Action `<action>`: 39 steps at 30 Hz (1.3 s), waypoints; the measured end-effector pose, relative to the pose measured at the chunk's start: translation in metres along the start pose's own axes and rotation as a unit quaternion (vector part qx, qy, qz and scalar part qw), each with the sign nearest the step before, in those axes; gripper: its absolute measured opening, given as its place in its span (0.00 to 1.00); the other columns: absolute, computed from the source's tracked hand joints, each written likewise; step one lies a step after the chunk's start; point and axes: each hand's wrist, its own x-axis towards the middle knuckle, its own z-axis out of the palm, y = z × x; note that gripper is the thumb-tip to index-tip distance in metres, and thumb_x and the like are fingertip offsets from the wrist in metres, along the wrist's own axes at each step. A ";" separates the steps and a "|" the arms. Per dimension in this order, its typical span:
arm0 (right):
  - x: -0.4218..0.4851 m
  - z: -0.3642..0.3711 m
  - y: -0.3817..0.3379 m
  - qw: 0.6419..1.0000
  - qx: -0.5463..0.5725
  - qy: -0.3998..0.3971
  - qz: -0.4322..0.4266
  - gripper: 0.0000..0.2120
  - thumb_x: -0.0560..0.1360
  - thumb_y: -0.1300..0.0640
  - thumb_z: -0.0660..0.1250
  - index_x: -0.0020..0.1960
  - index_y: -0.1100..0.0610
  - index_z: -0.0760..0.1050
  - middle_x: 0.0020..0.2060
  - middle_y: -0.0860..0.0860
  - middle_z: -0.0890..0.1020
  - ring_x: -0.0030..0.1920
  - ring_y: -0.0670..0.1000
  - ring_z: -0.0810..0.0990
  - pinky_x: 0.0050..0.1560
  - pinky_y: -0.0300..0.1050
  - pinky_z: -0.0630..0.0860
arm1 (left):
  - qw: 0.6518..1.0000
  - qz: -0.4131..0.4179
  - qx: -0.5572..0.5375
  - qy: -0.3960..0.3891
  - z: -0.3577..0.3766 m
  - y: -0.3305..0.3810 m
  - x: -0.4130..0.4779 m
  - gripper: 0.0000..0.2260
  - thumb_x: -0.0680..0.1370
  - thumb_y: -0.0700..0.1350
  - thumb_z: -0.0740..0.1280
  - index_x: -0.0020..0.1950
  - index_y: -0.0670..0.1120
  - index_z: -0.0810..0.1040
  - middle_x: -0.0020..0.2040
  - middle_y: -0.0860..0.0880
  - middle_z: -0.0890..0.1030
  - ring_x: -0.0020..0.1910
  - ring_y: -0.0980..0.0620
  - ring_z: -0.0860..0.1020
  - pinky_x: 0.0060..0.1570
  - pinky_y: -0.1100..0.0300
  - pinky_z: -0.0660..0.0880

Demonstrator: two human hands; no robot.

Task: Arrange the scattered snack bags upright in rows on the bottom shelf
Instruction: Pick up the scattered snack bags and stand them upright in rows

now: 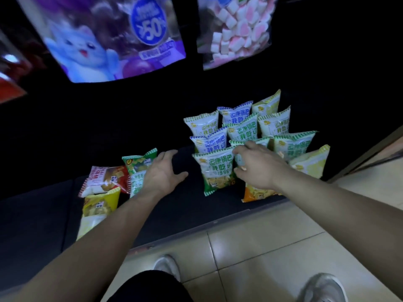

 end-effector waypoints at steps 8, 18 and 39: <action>0.041 0.057 -0.109 0.995 0.003 -0.054 -0.083 0.26 0.79 0.44 0.62 0.74 0.49 0.62 0.69 0.52 0.67 0.68 0.56 0.68 0.63 0.55 0.72 | 0.978 -0.194 -0.078 -0.026 -0.018 -0.131 -0.021 0.28 0.71 0.59 0.74 0.66 0.49 0.72 0.62 0.46 0.79 0.56 0.44 0.78 0.51 0.54 0.74; 0.076 0.148 -0.124 0.990 0.030 -0.122 -0.056 0.25 0.78 0.44 0.63 0.73 0.49 0.64 0.67 0.49 0.69 0.65 0.54 0.70 0.61 0.52 0.73 | 0.927 -0.298 -0.226 -0.018 0.029 -0.156 0.041 0.35 0.76 0.56 0.71 0.72 0.41 0.59 0.68 0.40 0.73 0.67 0.39 0.73 0.63 0.54 0.70; 0.079 0.125 -0.127 0.993 0.022 -0.014 -0.115 0.34 0.76 0.46 0.67 0.77 0.51 0.56 0.69 0.51 0.63 0.67 0.56 0.66 0.64 0.52 0.71 | 0.978 -0.079 0.082 -0.173 0.009 -0.131 -0.013 0.46 0.60 0.65 0.79 0.70 0.55 0.59 0.48 0.53 0.80 0.46 0.50 0.79 0.49 0.52 0.78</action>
